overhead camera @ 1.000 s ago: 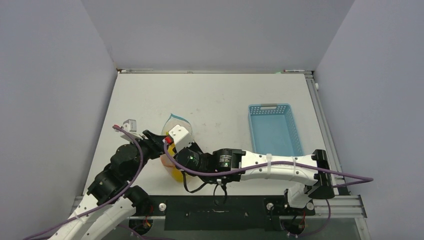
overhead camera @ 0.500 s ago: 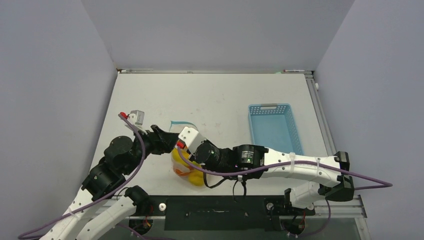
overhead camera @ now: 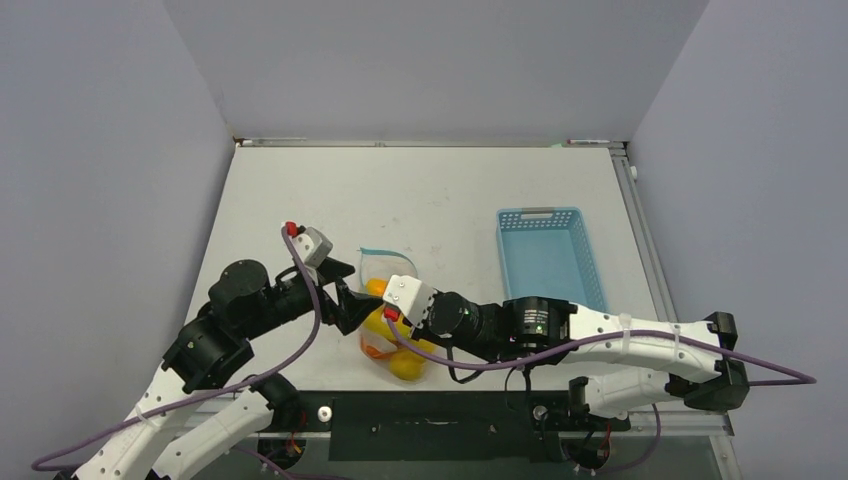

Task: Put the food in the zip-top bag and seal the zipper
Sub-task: Adjust the zipper food storage bag at the center of the board.

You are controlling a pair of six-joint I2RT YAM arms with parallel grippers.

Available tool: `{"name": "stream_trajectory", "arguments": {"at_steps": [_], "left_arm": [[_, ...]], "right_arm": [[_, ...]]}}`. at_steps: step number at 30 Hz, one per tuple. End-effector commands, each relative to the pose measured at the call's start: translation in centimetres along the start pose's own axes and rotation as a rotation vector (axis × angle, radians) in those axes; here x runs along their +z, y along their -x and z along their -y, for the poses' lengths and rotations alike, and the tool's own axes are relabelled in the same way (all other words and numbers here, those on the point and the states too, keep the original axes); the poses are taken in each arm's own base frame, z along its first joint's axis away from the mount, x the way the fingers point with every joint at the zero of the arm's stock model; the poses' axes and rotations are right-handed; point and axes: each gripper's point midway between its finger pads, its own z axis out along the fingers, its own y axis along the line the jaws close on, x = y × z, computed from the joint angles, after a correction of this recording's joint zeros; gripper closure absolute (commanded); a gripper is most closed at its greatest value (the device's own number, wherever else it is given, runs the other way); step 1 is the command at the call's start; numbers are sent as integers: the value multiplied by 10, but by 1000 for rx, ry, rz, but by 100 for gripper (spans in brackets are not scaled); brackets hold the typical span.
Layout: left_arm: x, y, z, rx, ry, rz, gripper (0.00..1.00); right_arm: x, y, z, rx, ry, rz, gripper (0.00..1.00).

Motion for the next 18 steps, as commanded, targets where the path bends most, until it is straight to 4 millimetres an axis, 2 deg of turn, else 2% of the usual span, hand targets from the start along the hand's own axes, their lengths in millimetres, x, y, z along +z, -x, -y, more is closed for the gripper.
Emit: {"name": "stream_trajectory", "arguments": {"at_steps": [1, 4, 7, 11, 14, 18], "left_arm": [[-6, 30, 33, 199, -190, 73, 8], [-3, 27, 50, 250, -308, 86, 7], [2, 9, 59, 264, -410, 41, 6], [5, -16, 59, 271, -455, -47, 7], [8, -25, 57, 282, -453, -63, 8], [16, -26, 53, 307, -434, -51, 9]], "right_arm": [[-17, 20, 5, -26, 34, 109, 95], [-19, 20, 3, -38, 54, 111, 95], [-18, 18, 0, -40, 69, 110, 95], [-17, 15, -1, -39, 70, 103, 95], [-17, 15, -1, -39, 69, 105, 95], [-17, 13, 0, -38, 62, 106, 95]]}}
